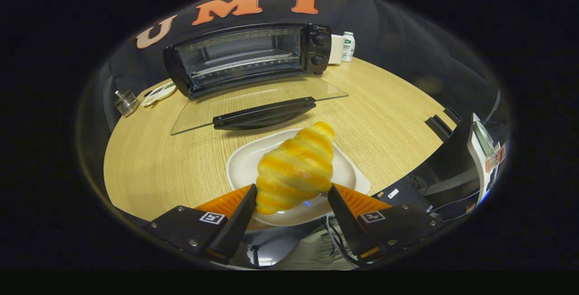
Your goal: Open the toaster oven, put the food inside, and close the toaster oven door.
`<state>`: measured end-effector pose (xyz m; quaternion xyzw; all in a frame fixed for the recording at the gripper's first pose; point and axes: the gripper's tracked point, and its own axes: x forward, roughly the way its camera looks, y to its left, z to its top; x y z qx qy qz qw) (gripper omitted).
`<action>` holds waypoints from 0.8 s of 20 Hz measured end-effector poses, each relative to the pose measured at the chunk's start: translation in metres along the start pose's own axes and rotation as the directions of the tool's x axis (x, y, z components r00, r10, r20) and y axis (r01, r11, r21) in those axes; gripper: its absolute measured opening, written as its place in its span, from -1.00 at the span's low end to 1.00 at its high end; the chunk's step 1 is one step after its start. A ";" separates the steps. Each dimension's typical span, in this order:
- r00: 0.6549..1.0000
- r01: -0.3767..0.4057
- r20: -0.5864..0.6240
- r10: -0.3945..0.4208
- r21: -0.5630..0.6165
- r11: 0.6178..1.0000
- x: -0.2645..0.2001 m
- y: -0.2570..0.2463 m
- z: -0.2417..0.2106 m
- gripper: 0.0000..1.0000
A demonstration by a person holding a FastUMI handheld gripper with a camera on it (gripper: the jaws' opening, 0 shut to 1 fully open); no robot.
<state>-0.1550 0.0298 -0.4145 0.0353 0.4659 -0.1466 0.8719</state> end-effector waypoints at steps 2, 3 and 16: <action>1.000 -0.017 0.000 0.017 0.013 1.000 -0.002 0.001 -0.001 0.65; 1.000 -0.030 0.009 0.030 0.022 0.999 -0.005 0.001 0.002 0.59; 0.952 -0.244 0.195 0.234 0.030 0.969 -0.050 0.032 0.110 0.45</action>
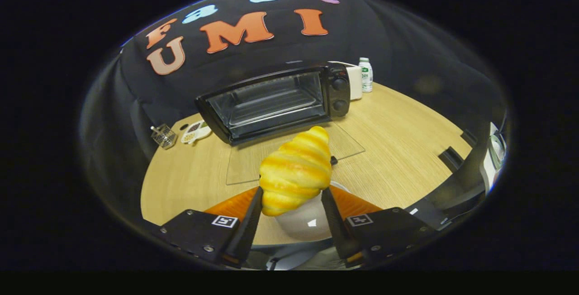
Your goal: Open the toaster oven, put the food inside, and close the toaster oven door.
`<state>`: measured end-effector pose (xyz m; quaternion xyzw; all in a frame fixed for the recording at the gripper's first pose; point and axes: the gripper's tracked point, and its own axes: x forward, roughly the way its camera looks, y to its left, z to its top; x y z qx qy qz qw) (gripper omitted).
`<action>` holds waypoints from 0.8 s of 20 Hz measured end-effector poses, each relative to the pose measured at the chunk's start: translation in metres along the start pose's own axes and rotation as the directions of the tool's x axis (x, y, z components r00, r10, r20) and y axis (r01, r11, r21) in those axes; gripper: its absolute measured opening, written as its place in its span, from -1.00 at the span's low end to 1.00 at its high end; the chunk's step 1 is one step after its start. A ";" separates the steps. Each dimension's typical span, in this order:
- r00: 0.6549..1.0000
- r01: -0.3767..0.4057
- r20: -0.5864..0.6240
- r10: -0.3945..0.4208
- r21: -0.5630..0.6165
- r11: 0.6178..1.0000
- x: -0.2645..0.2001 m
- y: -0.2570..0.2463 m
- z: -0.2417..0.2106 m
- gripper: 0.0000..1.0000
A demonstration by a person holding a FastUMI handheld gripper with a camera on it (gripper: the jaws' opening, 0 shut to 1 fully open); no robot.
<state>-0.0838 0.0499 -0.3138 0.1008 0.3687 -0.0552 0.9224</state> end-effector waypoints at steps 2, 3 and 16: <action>0.999 -0.052 0.015 0.052 0.035 0.998 0.010 0.014 0.018 0.45; 0.997 -0.080 0.013 0.079 0.061 0.995 0.015 0.022 0.026 0.45; 0.901 -0.428 0.083 0.425 0.322 0.845 0.101 0.099 0.094 0.44</action>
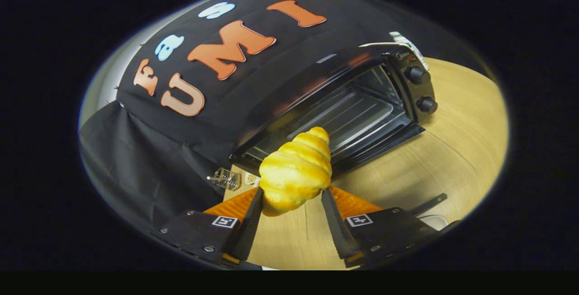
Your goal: Open the toaster oven, put the food inside, and close the toaster oven door.
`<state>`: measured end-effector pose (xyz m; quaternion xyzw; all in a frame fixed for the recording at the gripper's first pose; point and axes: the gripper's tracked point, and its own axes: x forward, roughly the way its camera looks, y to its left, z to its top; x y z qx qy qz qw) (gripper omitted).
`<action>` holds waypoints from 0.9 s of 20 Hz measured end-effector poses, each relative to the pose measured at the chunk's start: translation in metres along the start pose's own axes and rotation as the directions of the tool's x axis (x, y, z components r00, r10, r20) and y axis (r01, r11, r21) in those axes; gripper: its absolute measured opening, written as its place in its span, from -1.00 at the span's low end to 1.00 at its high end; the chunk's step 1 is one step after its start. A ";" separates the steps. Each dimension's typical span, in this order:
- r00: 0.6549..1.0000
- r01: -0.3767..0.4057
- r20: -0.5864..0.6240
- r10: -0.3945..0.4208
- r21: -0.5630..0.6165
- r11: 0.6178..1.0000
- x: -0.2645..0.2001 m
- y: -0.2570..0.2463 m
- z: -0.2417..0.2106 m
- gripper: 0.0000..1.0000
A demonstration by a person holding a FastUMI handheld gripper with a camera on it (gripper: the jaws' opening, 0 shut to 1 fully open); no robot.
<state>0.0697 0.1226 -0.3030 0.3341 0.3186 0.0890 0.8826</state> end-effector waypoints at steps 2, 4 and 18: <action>0.999 -0.022 0.027 0.022 0.011 1.000 0.010 0.003 0.008 0.44; 0.998 -0.033 0.050 0.032 0.017 0.999 0.022 0.001 0.015 0.44; 0.974 -0.115 0.209 0.084 0.138 0.984 0.085 -0.006 0.033 0.45</action>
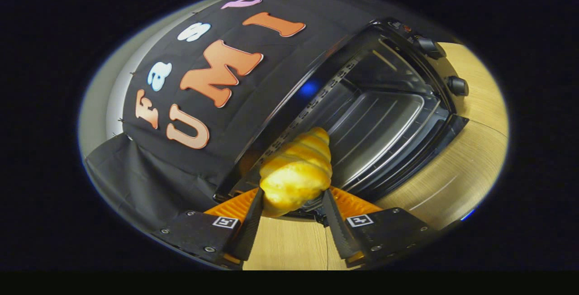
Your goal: Open the toaster oven, put the food inside, and close the toaster oven door.
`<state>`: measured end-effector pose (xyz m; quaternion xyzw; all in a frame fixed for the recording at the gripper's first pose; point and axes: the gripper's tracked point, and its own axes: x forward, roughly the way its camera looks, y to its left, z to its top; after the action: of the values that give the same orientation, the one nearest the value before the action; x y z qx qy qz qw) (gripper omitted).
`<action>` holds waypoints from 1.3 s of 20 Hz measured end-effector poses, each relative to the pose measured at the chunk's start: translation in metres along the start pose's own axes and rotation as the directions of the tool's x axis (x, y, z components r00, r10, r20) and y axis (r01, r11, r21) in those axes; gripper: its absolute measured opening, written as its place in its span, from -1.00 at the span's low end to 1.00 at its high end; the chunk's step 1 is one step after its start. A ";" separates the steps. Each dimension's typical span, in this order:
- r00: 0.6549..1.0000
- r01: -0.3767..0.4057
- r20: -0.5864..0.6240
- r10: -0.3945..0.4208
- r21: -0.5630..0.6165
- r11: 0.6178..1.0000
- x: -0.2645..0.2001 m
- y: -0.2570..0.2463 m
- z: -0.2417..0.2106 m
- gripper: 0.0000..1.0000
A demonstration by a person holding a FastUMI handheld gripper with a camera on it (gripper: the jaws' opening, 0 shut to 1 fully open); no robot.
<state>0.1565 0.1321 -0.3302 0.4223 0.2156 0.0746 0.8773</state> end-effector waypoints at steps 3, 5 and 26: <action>1.000 -0.022 0.022 0.021 0.029 0.999 0.006 0.006 0.008 0.68; 0.999 -0.010 0.032 0.010 -0.005 1.000 0.002 0.005 0.006 0.78; 0.949 0.283 0.071 -0.308 -0.623 0.729 -0.184 -0.071 -0.004 0.97</action>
<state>-0.0142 0.0326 -0.3295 0.0658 0.2592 0.0093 0.9635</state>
